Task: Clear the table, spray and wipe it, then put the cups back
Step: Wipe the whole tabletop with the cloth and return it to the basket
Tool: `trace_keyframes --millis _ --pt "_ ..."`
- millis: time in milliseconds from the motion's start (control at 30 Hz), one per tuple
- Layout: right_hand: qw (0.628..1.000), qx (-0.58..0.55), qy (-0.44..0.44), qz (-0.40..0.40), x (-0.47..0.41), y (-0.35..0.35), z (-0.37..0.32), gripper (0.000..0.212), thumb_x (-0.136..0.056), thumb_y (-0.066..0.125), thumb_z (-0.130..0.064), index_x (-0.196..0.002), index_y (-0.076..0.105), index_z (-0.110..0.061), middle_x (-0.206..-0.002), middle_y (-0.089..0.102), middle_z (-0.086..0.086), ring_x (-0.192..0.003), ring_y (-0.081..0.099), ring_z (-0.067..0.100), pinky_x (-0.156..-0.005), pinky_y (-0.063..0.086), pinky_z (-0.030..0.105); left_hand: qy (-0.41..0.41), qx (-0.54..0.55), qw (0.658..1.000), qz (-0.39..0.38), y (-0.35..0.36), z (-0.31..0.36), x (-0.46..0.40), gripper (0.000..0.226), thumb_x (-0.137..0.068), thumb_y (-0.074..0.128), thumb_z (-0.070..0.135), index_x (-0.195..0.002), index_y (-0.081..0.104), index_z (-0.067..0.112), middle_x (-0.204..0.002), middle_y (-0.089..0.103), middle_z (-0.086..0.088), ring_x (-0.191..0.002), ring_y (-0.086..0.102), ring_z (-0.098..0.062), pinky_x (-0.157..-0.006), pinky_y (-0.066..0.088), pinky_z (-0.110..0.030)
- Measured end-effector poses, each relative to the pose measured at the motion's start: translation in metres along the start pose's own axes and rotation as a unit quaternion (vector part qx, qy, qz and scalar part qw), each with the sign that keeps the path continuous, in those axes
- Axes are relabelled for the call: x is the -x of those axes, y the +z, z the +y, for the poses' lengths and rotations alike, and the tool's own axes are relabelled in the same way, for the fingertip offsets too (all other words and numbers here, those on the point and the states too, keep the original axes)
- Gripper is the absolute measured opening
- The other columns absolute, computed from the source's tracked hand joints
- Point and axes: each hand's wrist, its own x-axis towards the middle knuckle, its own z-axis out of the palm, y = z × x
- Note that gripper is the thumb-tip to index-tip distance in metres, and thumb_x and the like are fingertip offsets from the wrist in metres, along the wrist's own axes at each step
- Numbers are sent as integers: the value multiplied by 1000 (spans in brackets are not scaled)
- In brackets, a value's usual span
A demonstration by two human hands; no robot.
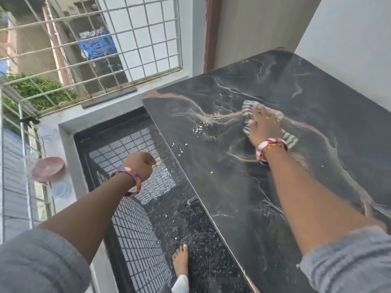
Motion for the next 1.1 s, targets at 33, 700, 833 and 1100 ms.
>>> trace_keyframes --millis 33,700,833,1100 --pt "999 -7 -37 -7 -1 3 -18 50 -96 36 -12 -144 31 -20 -156 23 4 -142 22 31 -117 18 42 -3 -1 1000 0 0 -4 0 33 -83 44 -6 -102 69 6 -113 68 -16 -104 62 -31 -88 48 -32" --pt "959 -230 70 149 118 -67 20 36 -89 44 -6 -116 65 -14 -106 68 14 -94 62 27 -77 47 27 36 -33 999 -7 -8 8 80 31 -90 41 10 -104 68 2 -110 68 -19 -101 64 -33 -90 52 -39" --pt "989 -26 138 45 148 -42 54 35 -93 41 -17 -123 59 -20 -123 61 16 -112 57 36 -90 46 40 74 -23 997 -14 5 12 92 31 -87 46 1 -107 68 6 -115 67 -14 -106 62 -29 -90 48 -33" --pt "957 -188 -155 -156 238 -3 -96 34 -95 45 -10 -120 61 -26 -97 70 1 -61 62 3 -47 46 8 -14 164 986 -38 -11 -3 98 26 -93 45 19 -98 65 2 -98 65 -16 -80 61 -28 -66 55 -34"
